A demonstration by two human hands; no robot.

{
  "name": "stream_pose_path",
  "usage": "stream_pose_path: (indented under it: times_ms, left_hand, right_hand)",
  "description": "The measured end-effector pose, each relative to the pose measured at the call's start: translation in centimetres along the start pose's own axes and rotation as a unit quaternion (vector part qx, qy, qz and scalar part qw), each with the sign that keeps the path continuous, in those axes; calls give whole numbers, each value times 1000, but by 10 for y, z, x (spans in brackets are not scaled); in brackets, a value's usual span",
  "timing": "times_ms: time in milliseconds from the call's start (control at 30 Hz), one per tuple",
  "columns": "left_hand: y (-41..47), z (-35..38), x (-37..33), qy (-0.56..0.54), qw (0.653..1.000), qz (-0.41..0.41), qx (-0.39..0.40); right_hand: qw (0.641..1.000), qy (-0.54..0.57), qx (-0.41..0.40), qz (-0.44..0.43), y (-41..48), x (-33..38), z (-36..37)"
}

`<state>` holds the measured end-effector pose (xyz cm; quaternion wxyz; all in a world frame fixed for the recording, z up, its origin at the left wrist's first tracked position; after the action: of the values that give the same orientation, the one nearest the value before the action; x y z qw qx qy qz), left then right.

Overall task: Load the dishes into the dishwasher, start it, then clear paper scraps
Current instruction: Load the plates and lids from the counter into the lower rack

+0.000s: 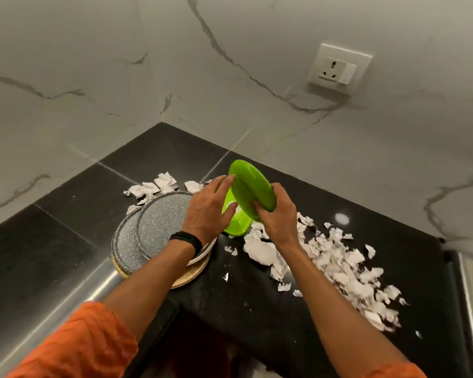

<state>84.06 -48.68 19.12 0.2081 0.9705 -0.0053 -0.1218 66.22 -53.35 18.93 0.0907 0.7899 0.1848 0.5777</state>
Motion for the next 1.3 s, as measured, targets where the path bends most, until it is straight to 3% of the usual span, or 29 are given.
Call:
stream_pose_path:
  times_ms: [200,500,933,1300]
  left_hand:
    - [-29,-28,-38,-88,990,98,-39]
    - [-85,-33,-163,-148,946,289,-13]
    - [-227,-13,-407,-217,822,520,79]
    - [-397,22,-579,-174,742,621,186]
  right_hand:
    - [988,-110,-70,-83,-88,39,-38]
    - [949,-264,-147,-87,-224,74,-127]
    - [875,-396,-272,62,-459,85,-285]
    - [860,-339,-317,212,-635,63,-387]
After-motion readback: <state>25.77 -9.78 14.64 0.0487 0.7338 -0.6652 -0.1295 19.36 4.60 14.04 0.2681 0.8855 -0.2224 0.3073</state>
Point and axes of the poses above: each hand's wrist, its own y-axis towards the middle knuckle, its own z-axis out of the palm, x = y × z, the point moved 4 cm from there along y, towards the middle knuckle, and after that the axes turned 11 degrees about y, right-handed, at the moved point
